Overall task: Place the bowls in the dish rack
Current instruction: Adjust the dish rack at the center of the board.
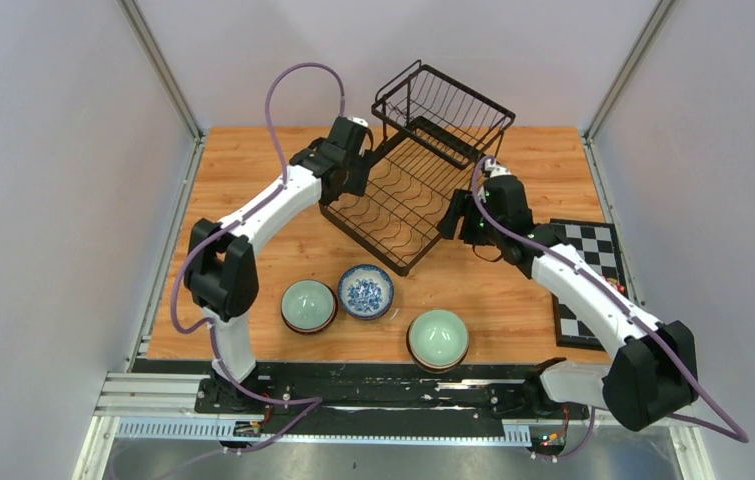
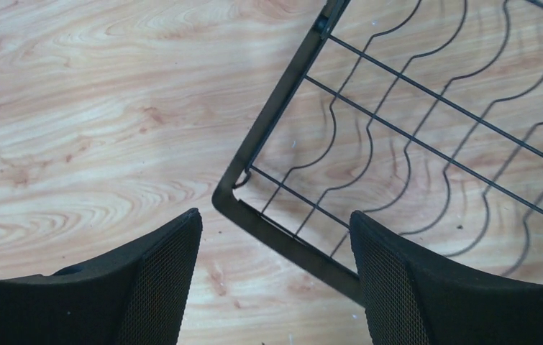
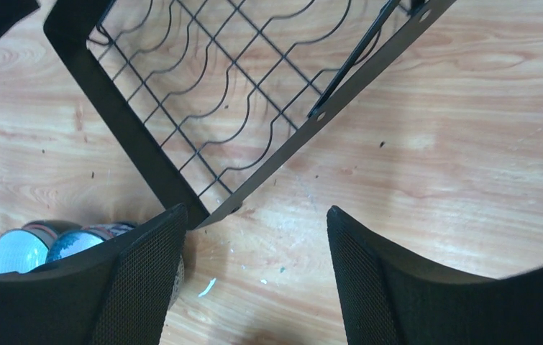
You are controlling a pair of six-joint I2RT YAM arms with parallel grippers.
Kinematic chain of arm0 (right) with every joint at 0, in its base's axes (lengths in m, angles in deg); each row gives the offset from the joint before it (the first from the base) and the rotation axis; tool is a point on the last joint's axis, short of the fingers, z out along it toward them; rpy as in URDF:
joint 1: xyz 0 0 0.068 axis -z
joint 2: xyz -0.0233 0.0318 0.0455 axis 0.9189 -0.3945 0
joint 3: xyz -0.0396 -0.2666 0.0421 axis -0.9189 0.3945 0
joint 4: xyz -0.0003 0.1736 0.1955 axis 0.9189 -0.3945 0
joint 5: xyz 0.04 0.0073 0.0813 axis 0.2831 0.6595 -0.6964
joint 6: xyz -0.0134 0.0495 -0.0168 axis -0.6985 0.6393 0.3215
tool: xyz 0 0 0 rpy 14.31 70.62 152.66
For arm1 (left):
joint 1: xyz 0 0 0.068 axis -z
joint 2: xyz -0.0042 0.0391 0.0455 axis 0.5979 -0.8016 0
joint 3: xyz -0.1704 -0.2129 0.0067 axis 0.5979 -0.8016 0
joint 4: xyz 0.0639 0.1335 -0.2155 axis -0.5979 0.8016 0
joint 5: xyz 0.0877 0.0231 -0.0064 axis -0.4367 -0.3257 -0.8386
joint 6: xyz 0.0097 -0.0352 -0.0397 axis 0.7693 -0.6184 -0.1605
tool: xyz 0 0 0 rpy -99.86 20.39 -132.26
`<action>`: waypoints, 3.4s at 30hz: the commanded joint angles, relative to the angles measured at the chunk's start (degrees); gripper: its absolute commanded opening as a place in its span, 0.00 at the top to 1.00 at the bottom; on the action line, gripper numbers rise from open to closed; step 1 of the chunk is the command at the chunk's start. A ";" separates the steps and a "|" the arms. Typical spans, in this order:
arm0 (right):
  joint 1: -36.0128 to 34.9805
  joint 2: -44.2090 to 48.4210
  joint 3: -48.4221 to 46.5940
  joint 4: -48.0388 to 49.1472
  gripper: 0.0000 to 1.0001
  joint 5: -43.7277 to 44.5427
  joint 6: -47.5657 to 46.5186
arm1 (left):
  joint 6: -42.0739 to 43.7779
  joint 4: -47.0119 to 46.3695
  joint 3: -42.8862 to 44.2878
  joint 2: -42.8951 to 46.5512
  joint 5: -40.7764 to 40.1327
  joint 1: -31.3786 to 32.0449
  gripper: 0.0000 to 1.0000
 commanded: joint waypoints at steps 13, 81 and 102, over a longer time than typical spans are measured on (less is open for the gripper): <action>-10.57 -10.69 -5.35 -5.86 0.25 8.08 10.17 | 9.83 1.10 12.03 -16.37 5.51 -6.07 0.21; -2.21 -24.81 -11.22 -9.92 0.97 10.57 -10.45 | -18.55 -19.35 -32.81 7.24 18.77 -4.78 1.00; -2.67 -4.39 -7.17 -18.15 0.49 5.23 -9.57 | -16.26 -11.15 -30.70 17.39 9.83 -4.78 0.38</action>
